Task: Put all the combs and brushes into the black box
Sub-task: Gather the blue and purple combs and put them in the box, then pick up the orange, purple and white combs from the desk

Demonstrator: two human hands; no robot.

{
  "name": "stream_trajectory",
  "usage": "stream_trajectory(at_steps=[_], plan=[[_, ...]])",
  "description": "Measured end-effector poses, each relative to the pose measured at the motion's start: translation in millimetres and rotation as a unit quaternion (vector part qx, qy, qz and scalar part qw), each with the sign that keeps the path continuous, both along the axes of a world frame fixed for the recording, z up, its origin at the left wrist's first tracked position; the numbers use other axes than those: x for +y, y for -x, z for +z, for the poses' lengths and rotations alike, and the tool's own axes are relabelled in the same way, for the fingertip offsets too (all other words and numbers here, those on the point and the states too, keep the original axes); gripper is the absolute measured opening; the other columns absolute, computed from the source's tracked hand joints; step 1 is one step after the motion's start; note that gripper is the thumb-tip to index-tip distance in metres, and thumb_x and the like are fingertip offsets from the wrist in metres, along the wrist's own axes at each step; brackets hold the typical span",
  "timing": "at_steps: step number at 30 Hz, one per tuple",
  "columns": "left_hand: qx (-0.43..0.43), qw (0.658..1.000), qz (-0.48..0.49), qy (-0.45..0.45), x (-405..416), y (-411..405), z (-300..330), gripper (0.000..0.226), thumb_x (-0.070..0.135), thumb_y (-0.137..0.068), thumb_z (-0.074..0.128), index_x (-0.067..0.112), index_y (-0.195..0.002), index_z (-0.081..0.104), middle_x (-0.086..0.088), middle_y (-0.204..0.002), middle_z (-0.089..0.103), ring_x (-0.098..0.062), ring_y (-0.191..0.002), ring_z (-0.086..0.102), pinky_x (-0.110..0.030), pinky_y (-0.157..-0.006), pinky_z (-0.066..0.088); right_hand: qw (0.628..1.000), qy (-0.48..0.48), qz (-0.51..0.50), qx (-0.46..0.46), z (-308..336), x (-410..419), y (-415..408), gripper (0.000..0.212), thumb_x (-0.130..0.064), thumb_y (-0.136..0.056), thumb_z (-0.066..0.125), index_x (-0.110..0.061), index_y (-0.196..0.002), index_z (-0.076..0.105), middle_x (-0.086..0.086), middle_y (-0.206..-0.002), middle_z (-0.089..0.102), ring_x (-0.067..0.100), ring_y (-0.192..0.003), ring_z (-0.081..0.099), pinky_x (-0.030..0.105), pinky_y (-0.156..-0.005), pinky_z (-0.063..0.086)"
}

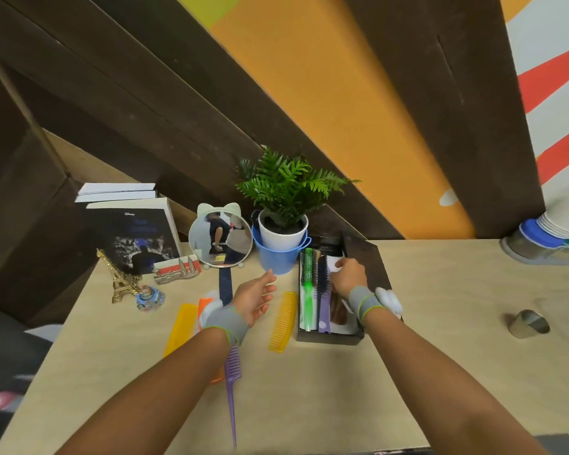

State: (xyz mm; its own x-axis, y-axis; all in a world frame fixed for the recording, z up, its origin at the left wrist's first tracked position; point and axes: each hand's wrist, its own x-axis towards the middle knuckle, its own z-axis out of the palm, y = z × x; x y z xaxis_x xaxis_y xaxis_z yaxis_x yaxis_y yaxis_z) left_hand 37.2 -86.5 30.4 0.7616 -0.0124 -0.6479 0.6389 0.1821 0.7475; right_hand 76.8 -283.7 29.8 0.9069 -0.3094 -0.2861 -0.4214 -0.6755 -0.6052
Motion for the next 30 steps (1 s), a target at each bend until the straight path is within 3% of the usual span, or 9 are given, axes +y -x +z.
stream_trajectory(at_steps=[3, 7, 11, 14, 17, 22, 26, 29, 30], plan=[[0.009, 1.000, 0.014, -0.005, 13.4, 2.5, -8.0, 0.023, 0.045, -0.088, 0.052, 0.025, -0.080, 0.061, 0.008, -0.079, 0.054, -0.005, -0.064, 0.044, -0.017, -0.056, 0.033, 0.999, -0.007, -0.013, -0.051, 6.9, 10.1, 3.3, 0.023, -0.010, -0.085, 0.056, -0.003, -0.105, 0.066, 0.023, -0.109, 0.067, 0.037, -0.103, 0.062, 0.033, -0.083, 0.048], [0.007, 0.999, 0.040, -0.020, 36.9, 4.7, -17.3, 0.021, 0.041, -0.089, 0.053, 0.024, -0.079, 0.060, 0.006, -0.075, 0.053, -0.006, -0.060, 0.043, -0.016, -0.051, 0.032, 0.991, -0.063, 0.020, -0.115, 11.6, 32.5, 17.2, 0.013, -0.007, -0.084, 0.054, -0.007, -0.081, 0.067, 0.008, -0.068, 0.063, 0.023, -0.072, 0.057, 0.025, -0.068, 0.042], [-0.008, 0.995, 0.074, -0.064, 69.1, 10.7, -24.9, 0.020, 0.033, -0.091, 0.053, 0.020, -0.076, 0.058, 0.004, -0.069, 0.051, -0.009, -0.054, 0.039, -0.011, -0.034, 0.028, 0.984, -0.114, 0.068, -0.116, -0.8, 64.4, 35.4, 0.016, -0.003, -0.082, 0.052, 0.003, -0.083, 0.067, 0.024, -0.081, 0.068, 0.029, -0.074, 0.057, 0.021, -0.063, 0.036], [-0.007, 0.992, 0.088, -0.088, 88.1, 17.0, -29.3, 0.024, 0.027, -0.091, 0.054, 0.016, -0.070, 0.054, 0.000, -0.065, 0.047, -0.007, -0.042, 0.041, -0.012, -0.032, 0.028, 0.982, -0.144, 0.101, -0.071, -14.3, 85.3, 44.8, 0.015, -0.004, -0.082, 0.056, 0.001, -0.085, 0.069, 0.016, -0.071, 0.065, 0.020, -0.067, 0.055, 0.022, -0.062, 0.041], [-0.008, 0.991, 0.099, -0.095, 102.3, 24.3, -31.7, 0.025, 0.026, -0.091, 0.054, 0.015, -0.069, 0.055, 0.000, -0.062, 0.048, 0.000, -0.024, 0.041, -0.010, -0.032, 0.033, 0.973, -0.179, 0.144, 0.011, -24.8, 103.8, 50.3, 0.014, -0.002, -0.083, 0.055, -0.010, -0.074, 0.063, 0.002, -0.057, 0.056, 0.013, -0.048, 0.048, 0.020, -0.050, 0.042], [-0.001, 0.991, 0.115, -0.075, 123.7, 36.1, -32.2, 0.023, 0.026, -0.091, 0.056, 0.017, -0.069, 0.056, 0.003, -0.057, 0.053, -0.003, -0.036, 0.046, -0.012, -0.035, 0.034, 0.961, -0.173, 0.185, 0.107, -39.8, 132.3, 60.9, 0.033, -0.002, -0.087, 0.056, -0.020, -0.059, 0.054, 0.001, -0.058, 0.056, 0.006, -0.038, 0.051, 0.019, -0.048, 0.043], [0.011, 0.991, 0.116, -0.068, 138.8, 42.2, -35.1, 0.020, 0.027, -0.090, 0.056, 0.018, -0.073, 0.057, 0.002, -0.065, 0.050, -0.009, -0.053, 0.041, -0.011, -0.035, 0.033, 0.962, -0.133, 0.192, 0.141, -48.0, 152.2, 70.6, 0.028, -0.006, -0.086, 0.057, -0.019, -0.061, 0.057, 0.001, -0.065, 0.060, 0.010, -0.052, 0.054, 0.022, -0.058, 0.050], [0.021, 0.991, 0.111, -0.072, 149.3, 46.9, -39.6, 0.019, 0.028, -0.090, 0.057, 0.017, -0.074, 0.057, 0.001, -0.066, 0.050, -0.011, -0.054, 0.042, -0.012, -0.033, 0.034, 0.965, -0.047, 0.217, 0.139, -49.7, 164.3, 76.9, 0.004, -0.018, -0.081, 0.064, -0.015, -0.081, 0.064, 0.009, -0.093, 0.069, 0.022, -0.086, 0.064, 0.029, -0.082, 0.051], [0.023, 0.991, 0.107, -0.073, 149.3, 47.8, -40.7, 0.019, 0.028, -0.090, 0.057, 0.016, -0.075, 0.058, 0.001, -0.067, 0.051, -0.011, -0.055, 0.042, -0.012, -0.034, 0.035, 0.967, -0.018, 0.214, 0.139, -49.5, 164.7, 78.9, 0.009, -0.023, -0.080, 0.065, -0.016, -0.084, 0.061, 0.009, -0.102, 0.070, 0.024, -0.093, 0.063, 0.030, -0.084, 0.050]])
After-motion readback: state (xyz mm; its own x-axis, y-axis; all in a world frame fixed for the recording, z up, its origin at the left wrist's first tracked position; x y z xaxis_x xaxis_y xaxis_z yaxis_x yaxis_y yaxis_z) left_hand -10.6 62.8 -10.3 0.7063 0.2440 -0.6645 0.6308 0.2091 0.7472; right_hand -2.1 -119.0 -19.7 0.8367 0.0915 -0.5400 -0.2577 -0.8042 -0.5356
